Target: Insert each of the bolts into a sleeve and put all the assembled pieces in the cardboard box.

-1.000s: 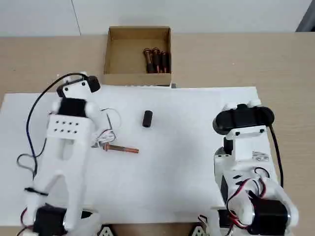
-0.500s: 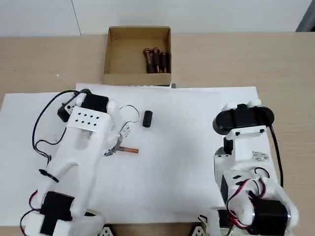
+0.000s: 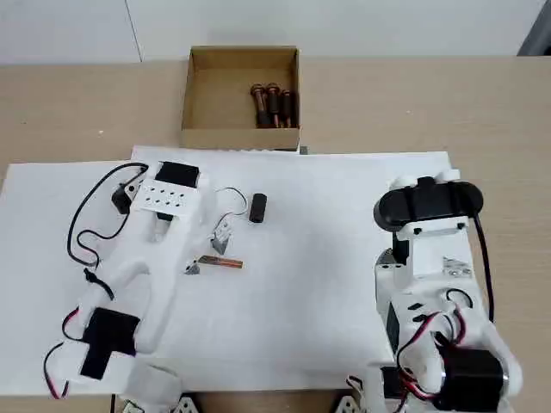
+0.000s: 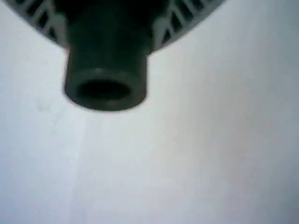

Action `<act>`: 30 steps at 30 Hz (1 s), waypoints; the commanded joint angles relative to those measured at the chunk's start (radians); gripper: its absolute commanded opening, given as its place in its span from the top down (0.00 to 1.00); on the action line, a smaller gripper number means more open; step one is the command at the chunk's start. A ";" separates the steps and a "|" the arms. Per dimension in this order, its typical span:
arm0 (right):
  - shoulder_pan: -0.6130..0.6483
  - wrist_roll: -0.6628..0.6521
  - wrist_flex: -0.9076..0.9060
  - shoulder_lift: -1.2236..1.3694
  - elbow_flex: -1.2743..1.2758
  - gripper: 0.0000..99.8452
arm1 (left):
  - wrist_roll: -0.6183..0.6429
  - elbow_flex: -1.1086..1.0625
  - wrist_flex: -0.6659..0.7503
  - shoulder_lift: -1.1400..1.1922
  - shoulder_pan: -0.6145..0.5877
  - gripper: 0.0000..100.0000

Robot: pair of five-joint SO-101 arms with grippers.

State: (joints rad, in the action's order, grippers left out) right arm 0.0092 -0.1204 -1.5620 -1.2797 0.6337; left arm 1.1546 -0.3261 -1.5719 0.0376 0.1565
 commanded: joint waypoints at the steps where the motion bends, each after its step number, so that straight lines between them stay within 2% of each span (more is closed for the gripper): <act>1: -0.002 0.008 0.025 -0.001 -0.005 1.00 | -0.006 0.041 0.054 0.009 -0.041 0.82; 6: -0.002 0.008 0.025 -0.001 -0.005 1.00 | -0.009 0.041 0.083 0.037 -0.100 0.85; 24: -0.001 0.008 0.025 -0.001 -0.005 1.00 | -0.009 0.035 0.081 0.106 -0.092 0.87; 30: -0.001 0.008 0.025 -0.001 -0.005 1.00 | -0.008 0.035 0.064 0.106 0.000 0.87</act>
State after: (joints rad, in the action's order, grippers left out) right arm 0.0092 -0.1204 -1.5620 -1.2797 0.6337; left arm 1.1561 -0.3261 -1.4968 0.1481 0.0982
